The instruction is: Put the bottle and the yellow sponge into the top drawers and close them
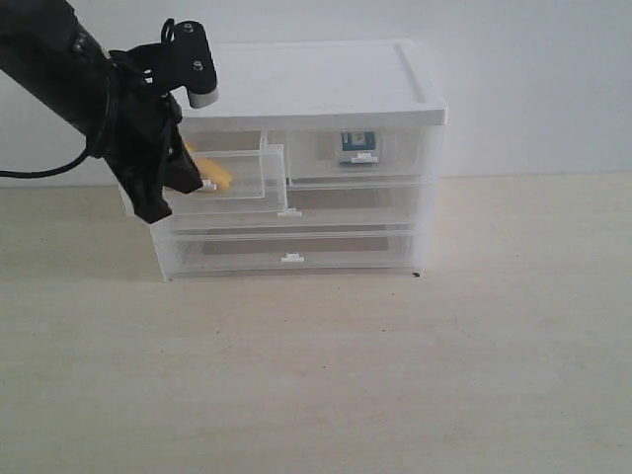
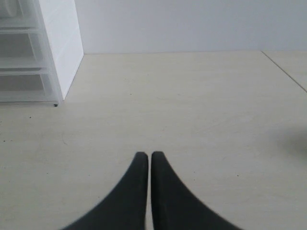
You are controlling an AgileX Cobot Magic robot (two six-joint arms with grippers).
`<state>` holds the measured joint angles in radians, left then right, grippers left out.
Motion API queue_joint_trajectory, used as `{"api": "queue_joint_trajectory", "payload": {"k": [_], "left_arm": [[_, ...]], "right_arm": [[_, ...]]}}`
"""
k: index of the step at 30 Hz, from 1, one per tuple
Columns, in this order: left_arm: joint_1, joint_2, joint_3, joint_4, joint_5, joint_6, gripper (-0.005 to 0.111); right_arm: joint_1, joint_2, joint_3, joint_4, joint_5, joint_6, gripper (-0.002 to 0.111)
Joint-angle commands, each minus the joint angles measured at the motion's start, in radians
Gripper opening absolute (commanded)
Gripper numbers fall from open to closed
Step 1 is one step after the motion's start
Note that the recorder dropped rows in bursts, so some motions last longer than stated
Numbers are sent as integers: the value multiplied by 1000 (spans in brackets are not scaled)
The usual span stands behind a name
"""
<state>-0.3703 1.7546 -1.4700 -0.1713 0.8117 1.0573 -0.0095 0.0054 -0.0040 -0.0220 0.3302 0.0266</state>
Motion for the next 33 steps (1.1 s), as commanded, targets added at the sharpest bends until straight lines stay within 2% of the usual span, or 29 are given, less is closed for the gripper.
{"api": "queue_joint_trajectory", "payload": {"k": [1, 8, 14, 18, 24, 27, 33], "left_arm": [[0, 38, -13, 15, -139, -3, 4], [0, 88, -16, 84, -313, -3, 4], [0, 92, -18, 84, -359, -80, 4], [0, 67, -19, 84, -280, -153, 4], [0, -21, -19, 86, -41, -302, 4], [0, -71, -19, 123, 56, -473, 4], [0, -180, -16, 268, 169, -892, 4]], "right_arm": [[1, -5, 4, -7, -8, -2, 0], [1, -5, 4, -7, -8, -2, 0], [1, -5, 4, -7, -8, -2, 0], [1, -5, 4, -7, -8, -2, 0], [1, -5, 4, -7, -8, -2, 0], [1, -5, 4, -7, -8, -2, 0], [1, -5, 4, -7, -8, -2, 0]]}}
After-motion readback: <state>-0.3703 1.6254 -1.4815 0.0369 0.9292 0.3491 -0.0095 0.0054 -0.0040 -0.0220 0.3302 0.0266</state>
